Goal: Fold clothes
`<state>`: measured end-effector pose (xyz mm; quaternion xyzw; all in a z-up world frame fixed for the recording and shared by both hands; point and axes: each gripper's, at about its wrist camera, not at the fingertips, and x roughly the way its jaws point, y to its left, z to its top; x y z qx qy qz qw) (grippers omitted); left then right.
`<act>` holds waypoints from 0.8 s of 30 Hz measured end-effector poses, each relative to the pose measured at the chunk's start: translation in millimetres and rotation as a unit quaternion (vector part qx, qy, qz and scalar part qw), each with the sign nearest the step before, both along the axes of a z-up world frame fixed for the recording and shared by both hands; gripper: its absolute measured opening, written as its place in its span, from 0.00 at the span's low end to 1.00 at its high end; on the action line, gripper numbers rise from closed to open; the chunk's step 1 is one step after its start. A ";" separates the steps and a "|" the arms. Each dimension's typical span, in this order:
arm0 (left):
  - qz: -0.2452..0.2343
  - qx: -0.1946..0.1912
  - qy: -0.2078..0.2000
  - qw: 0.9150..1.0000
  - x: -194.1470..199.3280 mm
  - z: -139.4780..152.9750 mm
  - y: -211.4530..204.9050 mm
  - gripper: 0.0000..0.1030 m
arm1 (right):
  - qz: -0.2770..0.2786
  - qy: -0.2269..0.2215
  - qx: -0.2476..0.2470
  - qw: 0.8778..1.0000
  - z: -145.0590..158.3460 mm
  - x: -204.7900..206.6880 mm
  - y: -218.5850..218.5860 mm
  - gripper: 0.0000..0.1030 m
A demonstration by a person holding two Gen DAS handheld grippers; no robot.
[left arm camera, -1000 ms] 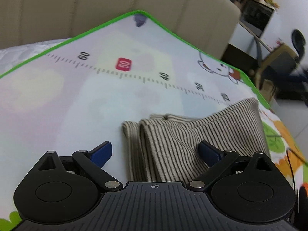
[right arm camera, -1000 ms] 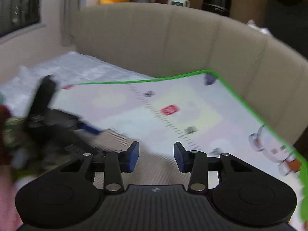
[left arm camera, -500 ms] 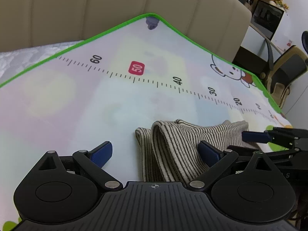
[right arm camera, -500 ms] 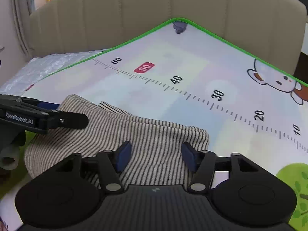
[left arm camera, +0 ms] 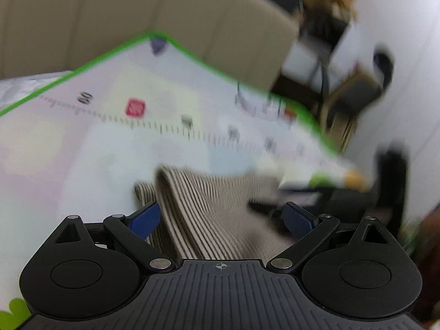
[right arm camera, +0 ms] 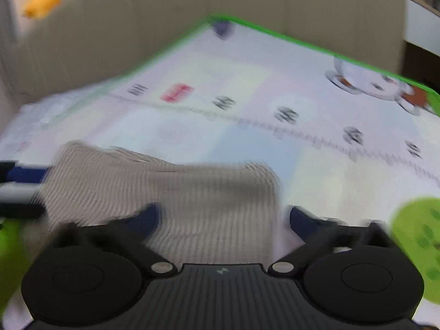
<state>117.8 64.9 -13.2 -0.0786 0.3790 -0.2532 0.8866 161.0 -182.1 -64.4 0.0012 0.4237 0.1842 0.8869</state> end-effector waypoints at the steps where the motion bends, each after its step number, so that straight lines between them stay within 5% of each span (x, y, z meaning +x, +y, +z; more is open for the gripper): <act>1: -0.008 0.034 0.004 0.999 1.2 -7.5 -12.0 0.96 | -0.013 0.027 0.025 0.999 -3.0 5.0 -6.5 1.00; 2: -0.011 0.067 0.003 0.998 2.6 -15.5 -21.4 0.98 | -0.023 0.049 0.042 0.998 -5.1 9.1 -11.9 1.00; 5: 0.004 0.067 0.007 0.998 10.1 -21.1 -20.7 0.98 | -0.007 0.053 0.026 0.998 2.6 9.6 -14.7 1.00; 8: 0.024 0.074 0.004 0.997 10.6 -23.3 -15.3 0.98 | 0.041 -0.004 -0.041 0.998 27.5 -3.1 -5.5 1.00; 14: 0.032 0.079 0.003 0.996 17.4 -23.6 -15.4 0.99 | 0.155 -0.089 -0.058 0.982 71.5 -43.7 13.6 1.00; 19: 0.042 0.068 0.015 0.997 18.9 -25.7 -10.0 1.00 | 0.161 -0.078 -0.126 0.976 36.6 -40.8 45.0 1.00; 24: 0.067 0.093 -0.007 0.993 11.7 -12.1 -0.8 0.99 | 0.117 -0.053 -0.126 0.984 16.8 -18.4 59.2 1.00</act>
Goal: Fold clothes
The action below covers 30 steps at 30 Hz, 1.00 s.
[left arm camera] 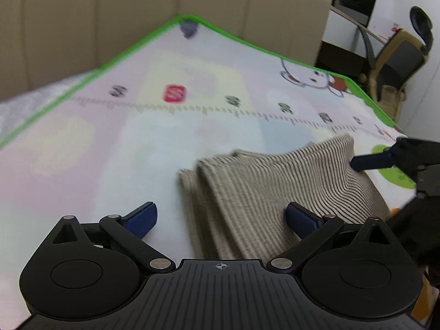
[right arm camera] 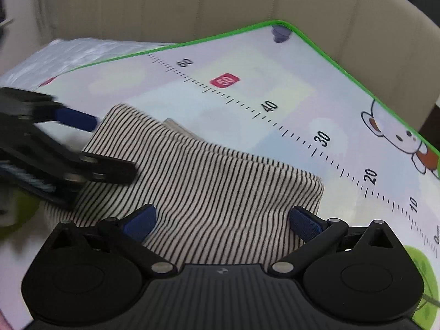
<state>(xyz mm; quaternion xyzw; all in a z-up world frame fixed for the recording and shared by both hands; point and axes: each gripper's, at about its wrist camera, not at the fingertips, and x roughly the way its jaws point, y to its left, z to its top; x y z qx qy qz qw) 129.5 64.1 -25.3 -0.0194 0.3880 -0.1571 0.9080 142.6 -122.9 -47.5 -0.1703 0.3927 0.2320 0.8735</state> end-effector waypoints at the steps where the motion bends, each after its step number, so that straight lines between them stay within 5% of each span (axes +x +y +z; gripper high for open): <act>1: 0.005 -0.009 -0.005 1.000 -2.4 5.1 6.1 0.99 | -0.001 -0.001 -0.005 1.000 -0.1 1.8 2.8 1.00; 9: -0.003 -0.085 -0.009 0.996 -10.9 27.8 35.3 0.99 | 0.001 0.010 -0.009 1.000 0.6 5.6 3.4 1.00; 18: -0.023 0.011 0.026 0.999 -3.8 -4.3 -2.4 1.00 | -0.005 0.008 0.004 1.000 -0.5 2.5 -1.8 1.00; 27: -0.015 0.000 0.027 1.000 -0.6 -6.1 1.0 1.00 | -0.049 -0.066 0.068 0.994 40.5 -16.0 -45.0 1.00; 30: -0.013 0.001 0.027 1.000 2.3 -6.5 0.6 1.00 | -0.092 -0.084 0.051 0.991 39.8 -9.5 -53.5 1.00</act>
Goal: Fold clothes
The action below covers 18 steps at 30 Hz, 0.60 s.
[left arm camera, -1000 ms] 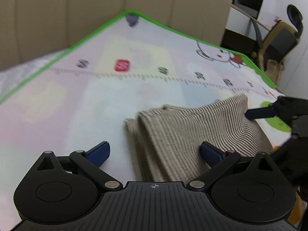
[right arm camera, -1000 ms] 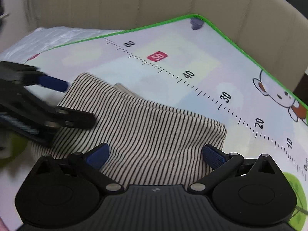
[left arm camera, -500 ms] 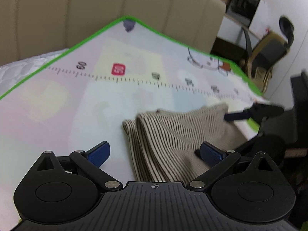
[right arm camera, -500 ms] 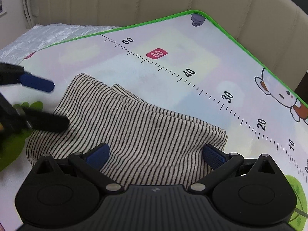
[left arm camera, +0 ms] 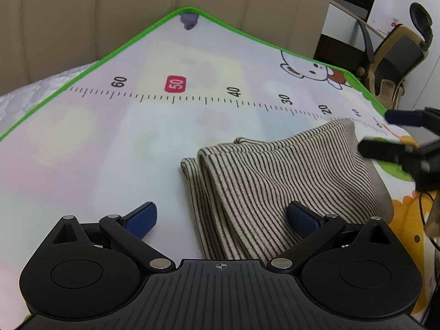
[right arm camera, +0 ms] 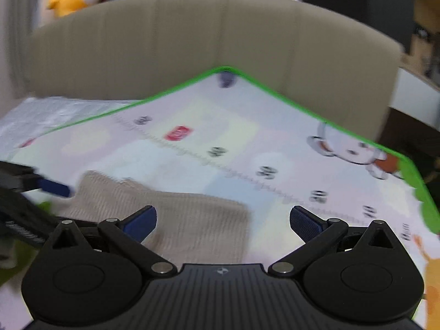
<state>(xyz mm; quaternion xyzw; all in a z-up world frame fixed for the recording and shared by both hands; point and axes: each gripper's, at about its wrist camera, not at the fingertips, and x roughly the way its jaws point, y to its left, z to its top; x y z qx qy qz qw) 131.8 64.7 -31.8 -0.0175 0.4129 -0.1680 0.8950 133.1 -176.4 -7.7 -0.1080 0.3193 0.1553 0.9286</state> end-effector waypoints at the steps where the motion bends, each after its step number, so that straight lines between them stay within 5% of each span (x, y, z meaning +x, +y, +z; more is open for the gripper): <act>1: 0.001 0.001 0.000 1.000 0.9 -0.1 -0.2 1.00 | -0.016 0.009 -0.017 1.000 -6.9 5.7 0.9 1.00; 4: 0.003 0.008 -0.005 1.000 3.7 -1.2 -1.3 1.00 | -0.037 0.069 -0.053 0.995 -45.0 26.3 5.7 1.00; 6: 0.005 0.010 -0.005 1.000 5.8 -3.0 -1.4 1.00 | -0.053 0.084 -0.016 0.995 -58.1 32.9 -0.1 1.00; 18: 0.012 0.008 -0.003 1.000 11.9 -7.6 -1.9 1.00 | -0.087 0.118 0.017 0.989 -53.8 31.3 -6.2 1.00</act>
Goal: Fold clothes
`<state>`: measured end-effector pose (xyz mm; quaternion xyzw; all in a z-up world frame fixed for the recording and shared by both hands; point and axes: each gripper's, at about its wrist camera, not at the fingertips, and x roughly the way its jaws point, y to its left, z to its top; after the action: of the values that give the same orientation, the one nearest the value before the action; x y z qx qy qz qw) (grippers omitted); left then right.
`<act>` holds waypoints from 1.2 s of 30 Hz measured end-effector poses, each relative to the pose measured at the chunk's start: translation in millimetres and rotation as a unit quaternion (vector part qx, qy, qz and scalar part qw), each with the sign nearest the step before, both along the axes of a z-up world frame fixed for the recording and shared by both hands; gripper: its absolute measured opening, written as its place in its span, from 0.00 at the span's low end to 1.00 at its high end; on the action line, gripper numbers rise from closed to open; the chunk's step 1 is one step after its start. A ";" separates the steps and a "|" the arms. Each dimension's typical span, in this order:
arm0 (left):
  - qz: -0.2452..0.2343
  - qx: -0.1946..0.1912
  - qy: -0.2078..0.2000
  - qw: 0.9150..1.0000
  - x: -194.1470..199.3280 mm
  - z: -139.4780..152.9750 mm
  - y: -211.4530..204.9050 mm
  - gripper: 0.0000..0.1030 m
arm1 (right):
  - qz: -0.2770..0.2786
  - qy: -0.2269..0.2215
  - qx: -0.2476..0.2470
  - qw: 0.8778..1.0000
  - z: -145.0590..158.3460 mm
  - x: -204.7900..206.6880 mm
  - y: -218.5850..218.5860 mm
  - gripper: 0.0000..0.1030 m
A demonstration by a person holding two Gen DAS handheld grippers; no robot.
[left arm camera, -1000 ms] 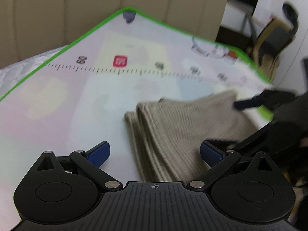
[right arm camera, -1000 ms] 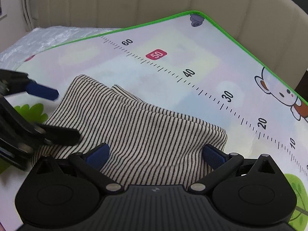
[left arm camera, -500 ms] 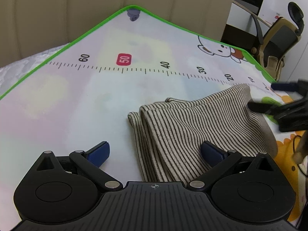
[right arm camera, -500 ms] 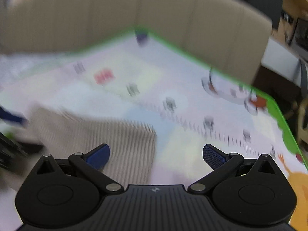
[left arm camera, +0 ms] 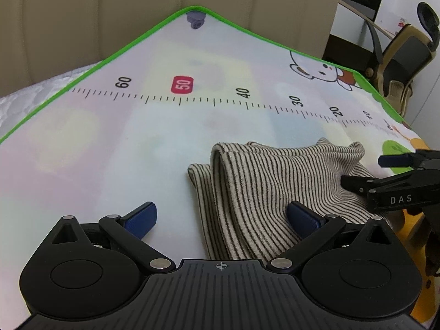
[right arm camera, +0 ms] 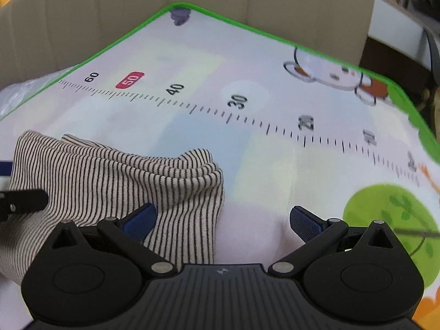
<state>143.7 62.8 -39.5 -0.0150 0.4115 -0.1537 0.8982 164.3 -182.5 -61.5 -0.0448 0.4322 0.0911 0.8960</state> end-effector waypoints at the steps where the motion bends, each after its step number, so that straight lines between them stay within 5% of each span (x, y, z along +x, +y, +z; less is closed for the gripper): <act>1: 0.000 0.000 0.000 1.000 -0.1 -0.3 0.2 1.00 | -0.003 0.012 0.007 1.000 0.0 4.1 -2.6 1.00; 4: -0.001 -0.002 0.001 1.000 -0.3 -1.1 1.2 1.00 | 0.020 0.034 -0.005 0.999 11.2 5.3 -5.1 1.00; 8: 0.001 -0.003 0.002 1.000 -0.1 -1.2 3.4 1.00 | 0.110 -0.052 -0.045 0.992 47.4 -35.7 6.8 1.00; 12: 0.002 -0.005 0.005 1.000 1.9 -1.7 3.1 1.00 | 0.170 -0.073 -0.045 0.982 55.1 -72.0 18.1 1.00; 22: 0.005 -0.005 0.012 1.000 3.5 -4.0 3.4 1.00 | 0.166 -0.081 -0.100 0.978 22.4 -73.5 37.0 1.00; 36: 0.013 -0.006 0.010 1.000 -2.5 3.6 5.3 1.00 | 0.136 -0.054 -0.052 0.988 20.1 -67.8 27.6 1.00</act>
<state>141.3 68.1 -35.8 -0.0272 0.4189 -0.1441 0.8961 96.6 -154.9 -41.4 -0.1550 0.3768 0.1871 0.8939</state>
